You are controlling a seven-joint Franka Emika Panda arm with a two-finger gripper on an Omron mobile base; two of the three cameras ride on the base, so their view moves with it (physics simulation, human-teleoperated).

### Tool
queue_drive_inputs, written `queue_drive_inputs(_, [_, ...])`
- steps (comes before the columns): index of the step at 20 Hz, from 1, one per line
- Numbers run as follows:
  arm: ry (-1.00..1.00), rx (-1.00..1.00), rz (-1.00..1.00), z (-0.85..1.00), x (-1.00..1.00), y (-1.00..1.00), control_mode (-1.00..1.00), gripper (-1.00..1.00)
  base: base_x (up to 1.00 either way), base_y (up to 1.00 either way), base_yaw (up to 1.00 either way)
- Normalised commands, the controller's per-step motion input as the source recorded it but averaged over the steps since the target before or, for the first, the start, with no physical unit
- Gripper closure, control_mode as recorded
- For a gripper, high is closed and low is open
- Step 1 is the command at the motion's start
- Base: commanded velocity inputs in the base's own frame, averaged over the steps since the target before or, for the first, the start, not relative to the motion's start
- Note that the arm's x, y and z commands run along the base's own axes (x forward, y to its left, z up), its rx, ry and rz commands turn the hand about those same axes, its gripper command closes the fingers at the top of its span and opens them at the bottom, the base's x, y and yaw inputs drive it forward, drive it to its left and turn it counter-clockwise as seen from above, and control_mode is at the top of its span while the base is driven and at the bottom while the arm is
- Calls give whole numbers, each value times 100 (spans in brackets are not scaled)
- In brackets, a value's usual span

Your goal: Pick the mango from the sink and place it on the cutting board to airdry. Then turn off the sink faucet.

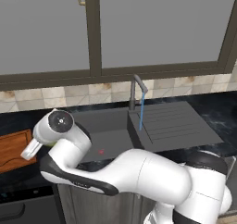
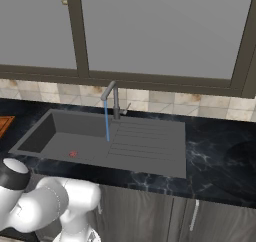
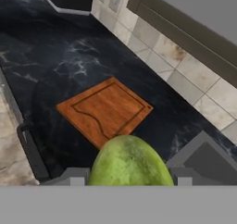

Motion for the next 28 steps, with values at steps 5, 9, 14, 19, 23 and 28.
queue_drive_inputs(5, [8, 0, 0, -21, 26, 24, -100, 100, 0, 0, 0])
queue_drive_inputs(9, [3, -1, 0, -8, 8, 25, -100, 100, 0, 0, 0])
queue_drive_inputs(14, [0, -1, -1, -6, 0, 23, -100, 100, 0, 0, 0])
queue_drive_inputs(19, [0, -1, -2, -7, 0, 11, -100, 100, 0, 0, 0])
queue_drive_inputs(23, [0, -1, -1, -19, 6, 8, -100, 100, 0, 0, 0])
queue_drive_inputs(28, [1, 0, -1, -23, 18, 2, -100, 100, 0, 0, 0])
